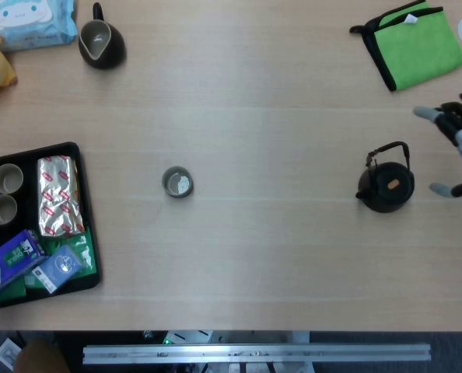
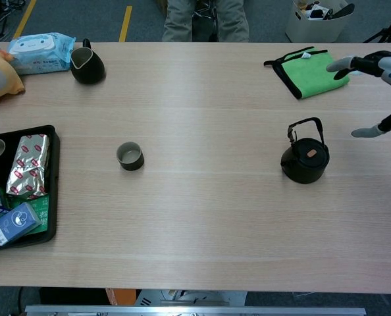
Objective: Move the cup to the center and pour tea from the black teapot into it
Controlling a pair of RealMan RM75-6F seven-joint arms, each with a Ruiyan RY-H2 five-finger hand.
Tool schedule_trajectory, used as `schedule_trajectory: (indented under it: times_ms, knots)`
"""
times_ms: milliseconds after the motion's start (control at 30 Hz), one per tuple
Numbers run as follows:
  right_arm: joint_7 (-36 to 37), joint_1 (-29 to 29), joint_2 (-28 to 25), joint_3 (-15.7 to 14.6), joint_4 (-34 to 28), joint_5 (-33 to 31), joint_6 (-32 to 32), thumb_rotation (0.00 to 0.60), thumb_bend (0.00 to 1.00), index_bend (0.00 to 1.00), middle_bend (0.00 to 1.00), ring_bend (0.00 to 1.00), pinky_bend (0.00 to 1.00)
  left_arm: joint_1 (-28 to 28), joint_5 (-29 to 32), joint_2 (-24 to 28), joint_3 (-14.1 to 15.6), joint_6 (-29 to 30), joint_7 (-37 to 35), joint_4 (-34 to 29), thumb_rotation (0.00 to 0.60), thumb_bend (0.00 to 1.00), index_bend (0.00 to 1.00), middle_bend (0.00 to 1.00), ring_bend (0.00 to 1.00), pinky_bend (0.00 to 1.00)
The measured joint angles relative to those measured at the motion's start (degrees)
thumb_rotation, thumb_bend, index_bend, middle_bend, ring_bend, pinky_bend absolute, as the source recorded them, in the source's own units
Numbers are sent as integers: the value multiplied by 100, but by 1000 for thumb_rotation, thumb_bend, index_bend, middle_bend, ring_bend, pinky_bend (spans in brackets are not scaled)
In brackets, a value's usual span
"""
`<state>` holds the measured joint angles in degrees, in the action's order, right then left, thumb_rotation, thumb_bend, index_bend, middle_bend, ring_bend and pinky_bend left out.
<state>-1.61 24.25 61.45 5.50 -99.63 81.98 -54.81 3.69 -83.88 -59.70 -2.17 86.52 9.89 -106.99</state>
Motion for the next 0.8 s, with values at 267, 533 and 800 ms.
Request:
schedule_trajectory:
  times_ms: [267, 533, 800]
  knots:
    - [-127, 492, 557, 87, 298, -425, 579, 600, 0, 159, 309, 172, 0, 49, 93, -37, -22, -118, 40, 16, 600, 267, 144, 187, 154, 82]
    - [-367, 737, 969, -5, 639, -746, 917, 600, 0, 165, 317, 172, 0, 93, 160, -80, -39, -203, 60, 66, 600, 267, 144, 187, 154, 82]
    - [-482, 908, 1291, -80, 910, -958, 1078, 600, 0, 171, 320, 172, 0, 101, 184, -73, -38, -233, 19, 101, 600, 267, 144, 187, 154, 82]
